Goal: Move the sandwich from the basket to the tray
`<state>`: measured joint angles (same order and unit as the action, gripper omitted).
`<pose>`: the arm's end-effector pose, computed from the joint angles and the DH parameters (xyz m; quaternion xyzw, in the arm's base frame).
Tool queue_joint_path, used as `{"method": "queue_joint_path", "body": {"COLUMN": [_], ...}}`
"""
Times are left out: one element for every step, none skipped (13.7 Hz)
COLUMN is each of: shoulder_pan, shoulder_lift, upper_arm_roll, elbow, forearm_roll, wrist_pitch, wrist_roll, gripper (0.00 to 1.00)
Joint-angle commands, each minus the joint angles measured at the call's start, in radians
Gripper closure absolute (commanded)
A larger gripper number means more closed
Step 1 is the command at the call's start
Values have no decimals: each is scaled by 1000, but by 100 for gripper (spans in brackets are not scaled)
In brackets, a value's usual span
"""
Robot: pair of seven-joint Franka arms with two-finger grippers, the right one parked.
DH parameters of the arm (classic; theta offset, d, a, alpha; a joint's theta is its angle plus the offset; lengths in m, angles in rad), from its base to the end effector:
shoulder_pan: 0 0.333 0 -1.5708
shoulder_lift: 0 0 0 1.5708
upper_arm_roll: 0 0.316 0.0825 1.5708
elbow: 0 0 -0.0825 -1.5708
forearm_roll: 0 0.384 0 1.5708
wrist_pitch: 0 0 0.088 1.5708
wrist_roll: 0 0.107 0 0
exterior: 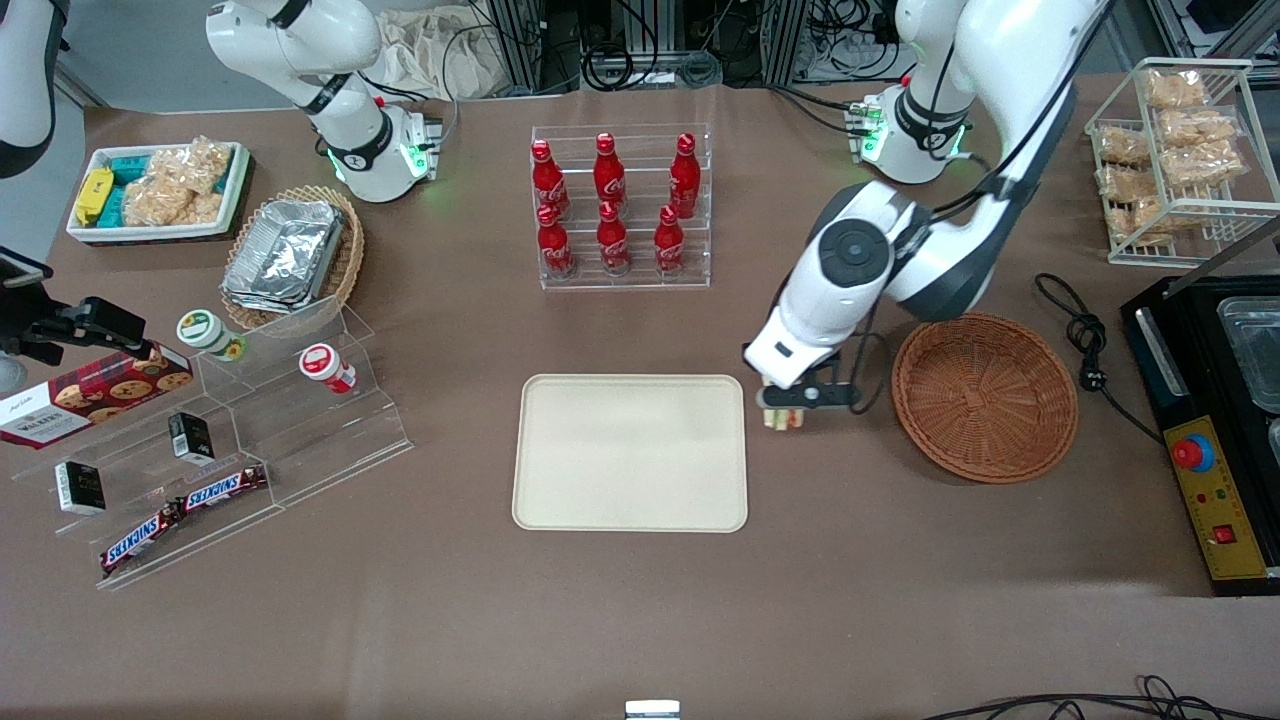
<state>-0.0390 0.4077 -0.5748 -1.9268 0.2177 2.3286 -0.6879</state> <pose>0.5244 -0.3406 0.3142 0.9989 -0.0131 0.0118 0.0425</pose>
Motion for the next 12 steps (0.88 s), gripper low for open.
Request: {"method": "queue_joint_path", "body": {"shoulder_pan": [-47, -62, -85, -94, -93, -91, -91, -90, -90, -81, -65, -50], "shoulder_lift": [156, 211, 255, 285, 305, 313, 316, 318, 318, 312, 300, 262], "upper_arm_roll": [4, 4, 9, 10, 10, 10, 12, 15, 15, 15, 15, 13], "elbow": [124, 174, 214, 230, 238, 238, 236, 236, 238, 238, 238, 235], "forearm_roll": [98, 130, 153, 195, 242, 256, 262, 262, 258, 256, 253, 253], "wrist_pitch": [46, 46, 46, 49, 66, 86, 95, 97, 100, 104, 104, 103], "wrist_roll": [-5, -7, -5, -5, -7, -15, -33, -45, -64, -88, -110, -145], "gripper": [100, 100, 100, 86, 64, 41, 25, 11, 2, 1, 1, 1]}}
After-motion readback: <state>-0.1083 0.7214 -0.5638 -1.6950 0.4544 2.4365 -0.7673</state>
